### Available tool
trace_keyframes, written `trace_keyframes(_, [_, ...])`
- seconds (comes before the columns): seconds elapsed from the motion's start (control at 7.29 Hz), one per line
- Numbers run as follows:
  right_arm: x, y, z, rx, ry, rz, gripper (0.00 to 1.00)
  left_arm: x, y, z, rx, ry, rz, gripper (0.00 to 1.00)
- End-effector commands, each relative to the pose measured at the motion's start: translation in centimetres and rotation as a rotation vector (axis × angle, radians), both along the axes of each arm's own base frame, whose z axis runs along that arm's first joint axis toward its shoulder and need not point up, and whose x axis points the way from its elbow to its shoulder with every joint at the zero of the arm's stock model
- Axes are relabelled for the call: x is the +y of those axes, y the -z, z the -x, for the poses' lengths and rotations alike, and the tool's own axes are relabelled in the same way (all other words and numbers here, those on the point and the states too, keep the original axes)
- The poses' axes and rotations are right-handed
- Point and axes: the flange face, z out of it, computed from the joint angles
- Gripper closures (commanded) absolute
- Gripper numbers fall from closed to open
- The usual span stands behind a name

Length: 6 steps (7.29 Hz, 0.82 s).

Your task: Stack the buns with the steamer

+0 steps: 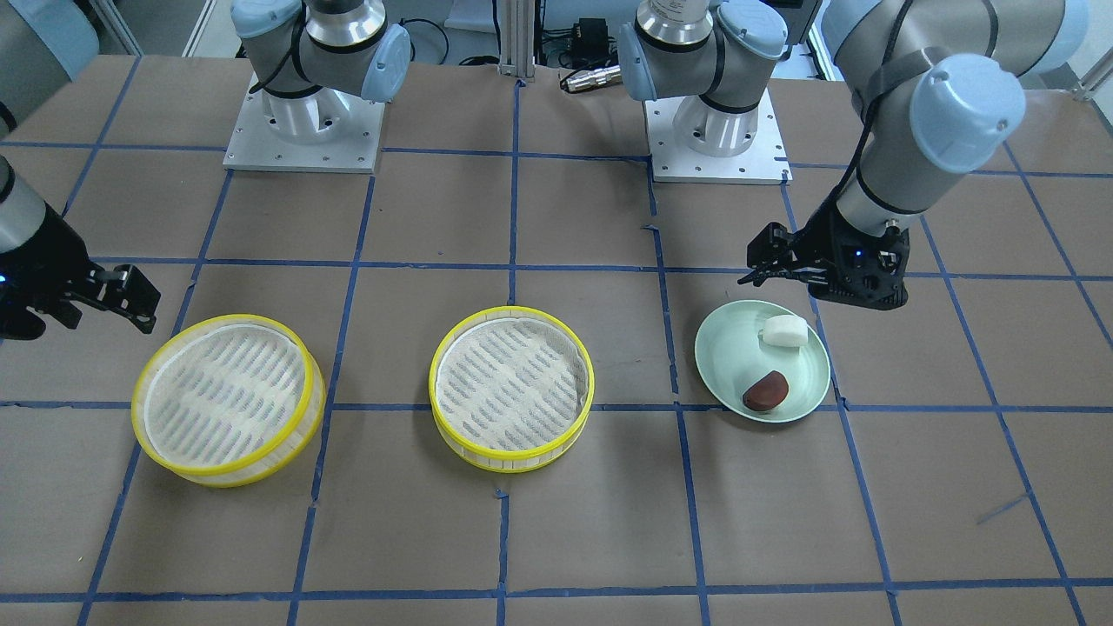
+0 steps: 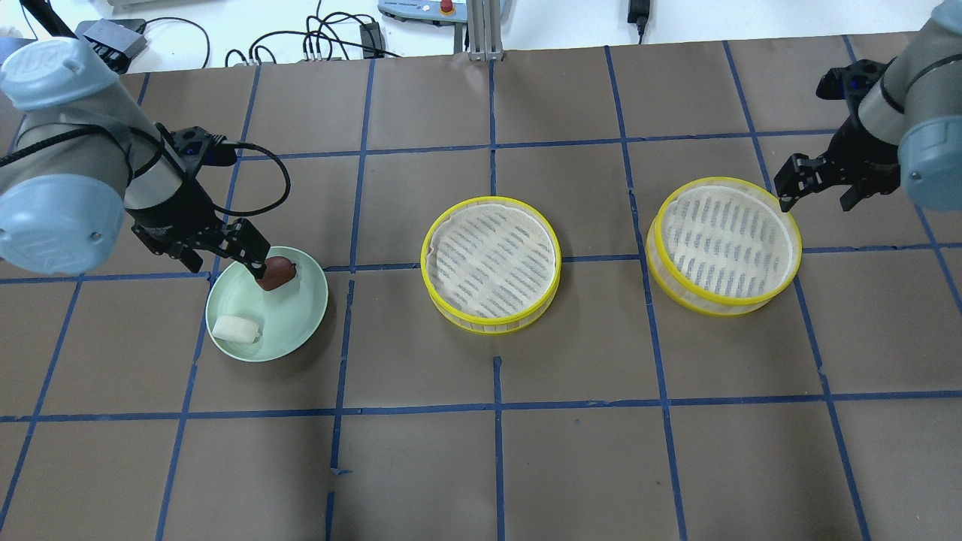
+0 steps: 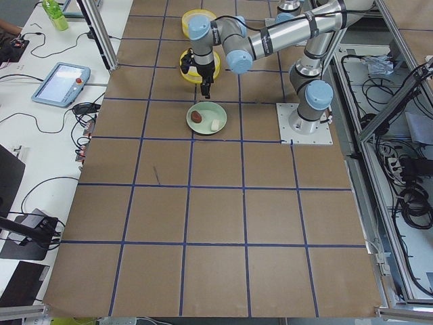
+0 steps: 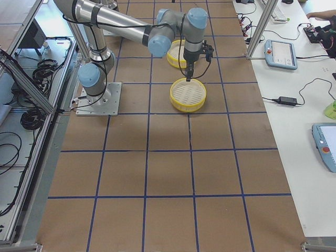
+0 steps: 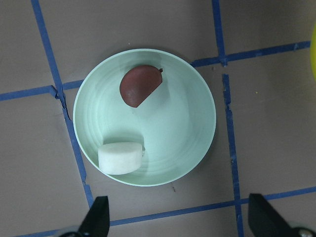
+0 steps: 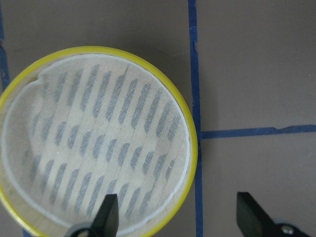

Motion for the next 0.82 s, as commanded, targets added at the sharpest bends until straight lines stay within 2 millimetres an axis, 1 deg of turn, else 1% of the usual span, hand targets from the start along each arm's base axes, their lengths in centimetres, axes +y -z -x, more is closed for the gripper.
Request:
trace_keyframes(0.0, [-1.1,6.7,1.9,-0.056,-0.013,0.037,0.18,-1.3,5.6,-1.1,-0.046,0.007,-0.054,0.03])
trace_keyframes(0.14, [-1.3,8.4,2.3,-0.067,-0.01,0.021,0.25,-1.8,7.1,-1.5,-0.072,0.013,-0.069,0.03])
trace_keyframes(0.27, [-1.5,9.2,2.4,-0.069,-0.011,0.016,0.46,-1.9,8.0,-1.8,-0.093,0.017,-0.083,0.04])
trace_keyframes(0.41, [-1.5,9.2,2.5,-0.07,-0.011,0.017,0.74,-2.1,9.5,-1.9,-0.094,0.02,-0.111,0.04])
trace_keyframes(0.55, [-1.5,9.3,2.5,-0.07,-0.008,0.015,0.88,-2.2,10.5,-2.7,-0.088,0.006,-0.132,0.06])
trace_keyframes(0.69, [-1.4,9.2,3.0,-0.071,0.003,0.016,0.92,-1.8,11.4,-3.1,-0.082,-0.002,-0.153,0.08])
